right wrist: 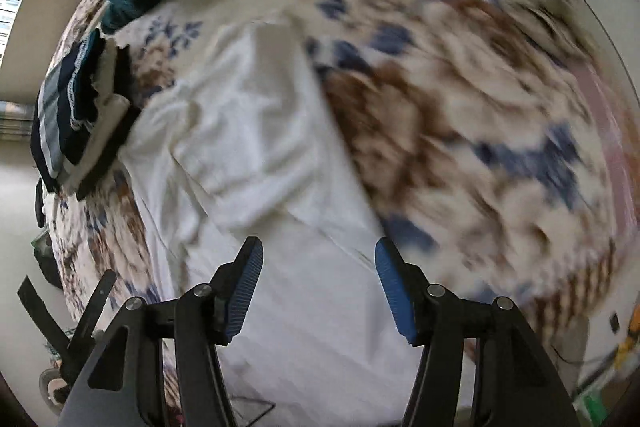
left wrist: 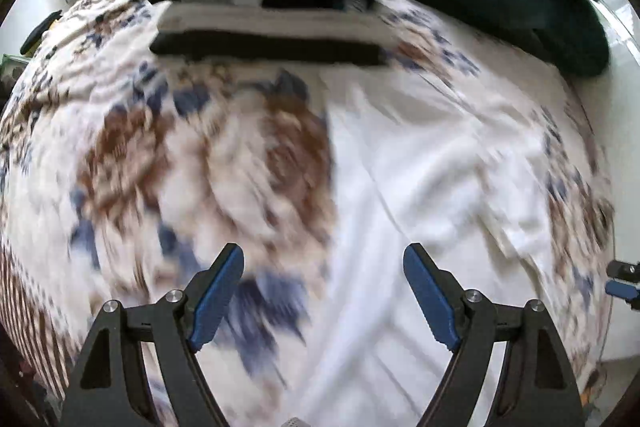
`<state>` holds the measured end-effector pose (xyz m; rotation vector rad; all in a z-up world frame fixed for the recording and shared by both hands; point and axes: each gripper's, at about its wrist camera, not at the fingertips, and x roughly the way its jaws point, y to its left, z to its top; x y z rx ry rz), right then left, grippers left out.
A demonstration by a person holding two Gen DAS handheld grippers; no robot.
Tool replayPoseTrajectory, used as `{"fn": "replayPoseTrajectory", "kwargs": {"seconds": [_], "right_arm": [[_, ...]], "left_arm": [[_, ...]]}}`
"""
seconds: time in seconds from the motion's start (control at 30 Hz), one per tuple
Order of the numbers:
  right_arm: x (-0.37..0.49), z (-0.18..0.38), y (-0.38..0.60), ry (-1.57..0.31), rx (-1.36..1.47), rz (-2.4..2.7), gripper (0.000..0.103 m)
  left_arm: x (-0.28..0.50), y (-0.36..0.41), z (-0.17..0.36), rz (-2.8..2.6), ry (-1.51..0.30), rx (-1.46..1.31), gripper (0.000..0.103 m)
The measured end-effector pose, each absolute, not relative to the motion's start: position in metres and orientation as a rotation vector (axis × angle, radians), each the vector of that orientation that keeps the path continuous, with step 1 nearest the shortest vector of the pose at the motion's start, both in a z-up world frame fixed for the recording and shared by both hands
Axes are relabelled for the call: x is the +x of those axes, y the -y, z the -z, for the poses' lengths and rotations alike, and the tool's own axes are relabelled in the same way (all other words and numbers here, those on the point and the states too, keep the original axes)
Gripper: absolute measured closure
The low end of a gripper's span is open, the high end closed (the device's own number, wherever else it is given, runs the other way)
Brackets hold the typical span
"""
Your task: Fold small clothes
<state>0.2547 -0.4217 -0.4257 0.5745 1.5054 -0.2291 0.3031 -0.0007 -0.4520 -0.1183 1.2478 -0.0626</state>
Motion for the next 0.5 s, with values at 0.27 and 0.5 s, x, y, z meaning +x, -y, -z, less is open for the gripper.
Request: {"fn": "replayPoseTrajectory", "kwargs": {"seconds": [0.27,0.5], "right_arm": [[0.213,0.407,0.497,-1.568,0.471,0.100,0.042],[0.229,0.421,0.569,-1.588,0.388,-0.010,0.042]], "left_arm": [[0.204,0.141,0.451,0.178,-1.355,-0.103,0.022],[0.122,0.284,0.483,0.193,-1.508,-0.138,0.022]]}}
